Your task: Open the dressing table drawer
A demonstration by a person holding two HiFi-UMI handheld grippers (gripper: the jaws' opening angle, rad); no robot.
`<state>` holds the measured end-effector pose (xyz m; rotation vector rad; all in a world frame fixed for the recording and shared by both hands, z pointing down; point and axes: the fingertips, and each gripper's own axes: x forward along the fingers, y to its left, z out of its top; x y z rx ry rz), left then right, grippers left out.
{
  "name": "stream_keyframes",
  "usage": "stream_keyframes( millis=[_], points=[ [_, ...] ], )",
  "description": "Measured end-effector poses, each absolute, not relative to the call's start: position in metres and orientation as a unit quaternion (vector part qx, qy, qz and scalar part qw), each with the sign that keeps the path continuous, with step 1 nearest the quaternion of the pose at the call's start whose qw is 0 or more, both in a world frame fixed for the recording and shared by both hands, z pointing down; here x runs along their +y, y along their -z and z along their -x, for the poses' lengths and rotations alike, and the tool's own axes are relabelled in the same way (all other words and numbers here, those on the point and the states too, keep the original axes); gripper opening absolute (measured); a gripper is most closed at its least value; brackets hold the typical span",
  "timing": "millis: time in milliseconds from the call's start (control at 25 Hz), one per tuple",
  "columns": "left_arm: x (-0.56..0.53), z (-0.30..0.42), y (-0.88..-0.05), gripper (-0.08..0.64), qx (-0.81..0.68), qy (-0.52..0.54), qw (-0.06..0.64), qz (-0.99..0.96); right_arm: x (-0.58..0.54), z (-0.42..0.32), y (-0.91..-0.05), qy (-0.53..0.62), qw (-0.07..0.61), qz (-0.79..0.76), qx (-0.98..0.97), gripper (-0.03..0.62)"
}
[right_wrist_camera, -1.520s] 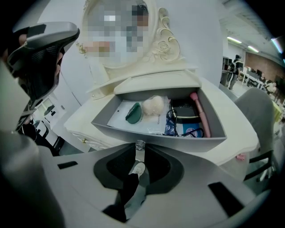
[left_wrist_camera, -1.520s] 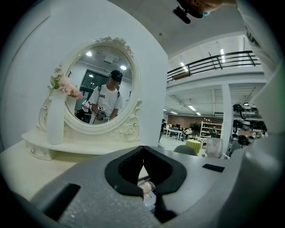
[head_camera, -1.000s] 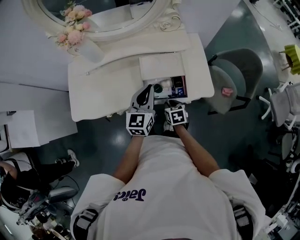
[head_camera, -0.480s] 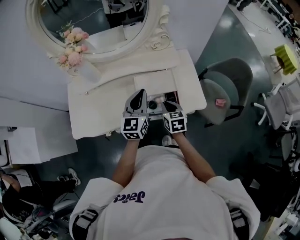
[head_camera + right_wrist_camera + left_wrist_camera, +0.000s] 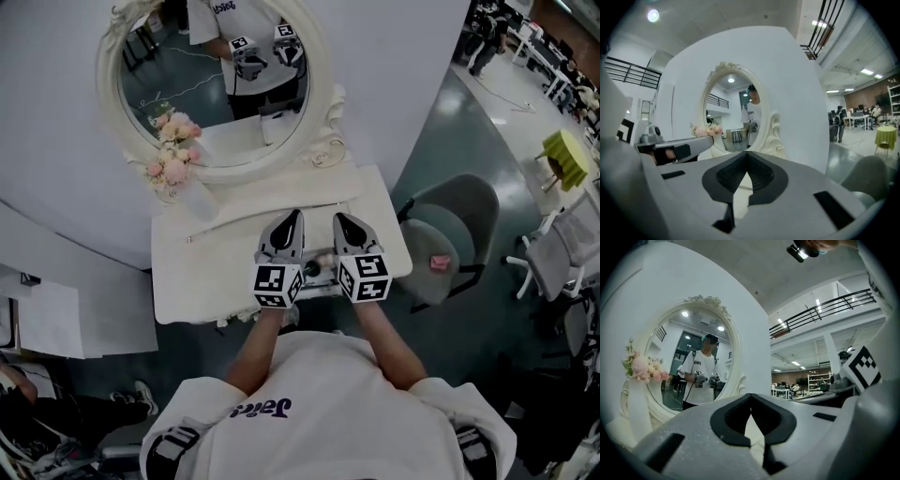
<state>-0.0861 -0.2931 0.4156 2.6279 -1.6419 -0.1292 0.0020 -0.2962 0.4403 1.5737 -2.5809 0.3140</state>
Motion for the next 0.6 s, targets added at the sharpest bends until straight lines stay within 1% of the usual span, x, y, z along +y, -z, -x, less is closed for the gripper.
stream_keyframes(
  millis=[80, 240, 600],
  points=[
    [-0.298, 0.089, -0.405, 0.014, -0.530, 0.046, 0.014, -0.846, -0.300, -0.001, -0.420, -0.077, 0.036, -0.523, -0.848, 0.009],
    [-0.304, 0.091, -0.389, 0.014, -0.527, 0.052, -0.003, -0.848, -0.307, 0.001, -0.403, -0.035, 0.033, -0.539, -0.841, 0.008],
    [-0.311, 0.085, -0.379, 0.014, -0.518, 0.056, -0.019, -0.854, -0.314, 0.006, -0.392, -0.015, 0.030, -0.538, -0.843, 0.008]
  ],
)
